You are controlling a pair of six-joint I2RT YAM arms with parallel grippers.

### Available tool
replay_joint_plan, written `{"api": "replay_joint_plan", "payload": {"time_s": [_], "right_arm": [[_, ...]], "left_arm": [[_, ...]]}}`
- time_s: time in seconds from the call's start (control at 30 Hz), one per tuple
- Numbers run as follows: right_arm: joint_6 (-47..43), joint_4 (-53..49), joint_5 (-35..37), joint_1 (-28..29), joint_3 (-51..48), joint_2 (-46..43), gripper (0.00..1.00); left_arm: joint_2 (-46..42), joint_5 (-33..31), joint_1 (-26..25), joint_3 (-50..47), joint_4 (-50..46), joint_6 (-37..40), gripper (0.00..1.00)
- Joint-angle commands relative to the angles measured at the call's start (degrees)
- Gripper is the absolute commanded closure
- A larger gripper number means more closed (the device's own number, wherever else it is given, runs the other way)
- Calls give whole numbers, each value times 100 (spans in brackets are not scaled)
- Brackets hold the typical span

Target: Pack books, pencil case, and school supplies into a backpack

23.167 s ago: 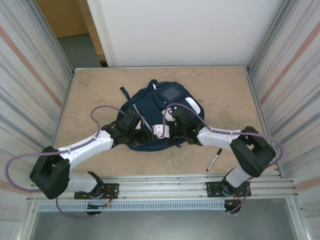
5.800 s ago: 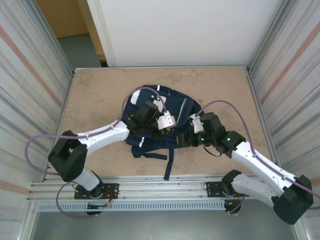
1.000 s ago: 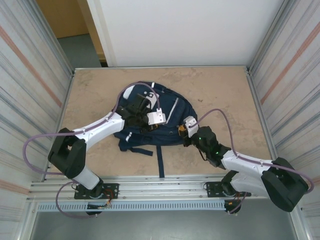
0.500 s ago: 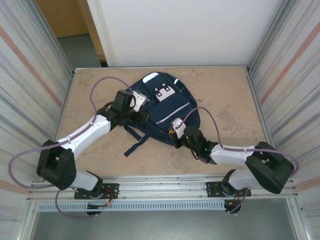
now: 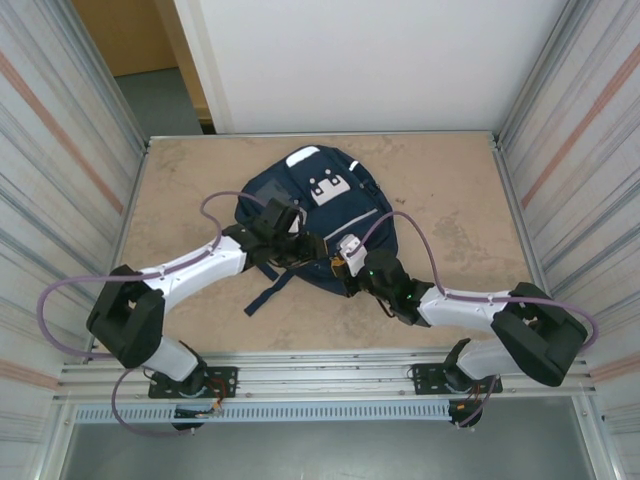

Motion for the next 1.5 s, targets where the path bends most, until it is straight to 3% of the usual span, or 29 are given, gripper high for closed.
{"api": "replay_joint_plan", "payload": {"time_s": [0.0, 0.33, 0.37, 0.5, 0.7, 0.93, 1.1, 1.3, 1.47], "right_arm": [[135, 306, -213, 204, 245, 118, 100], [9, 415, -247, 385, 218, 239, 100], [-5, 417, -303, 389, 217, 238, 100], [16, 267, -802, 394, 365, 226, 100], [-285, -362, -412, 194, 540, 362, 100], [-476, -743, 337, -319, 417, 264, 100], [-80, -663, -26, -1035, 370, 149, 100], [-263, -787, -82, -1273, 511, 71, 100], [-592, -997, -648, -736, 625, -15, 100]], "left_arm": [[233, -600, -22, 64, 24, -656, 60], [455, -1516, -121, 274, -704, -745, 60], [456, -1635, -121, 261, -694, -751, 64], [486, -2020, -121, 326, -838, -700, 98], [289, -1792, 26, 465, -1182, -92, 100], [-500, -1170, 655, -249, -1117, 484, 100], [-737, 103, 1453, -470, -1116, 1155, 100], [-126, 350, 2560, 176, -2040, 2272, 100], [815, 270, 3111, 1274, -2519, 3011, 100]]}}
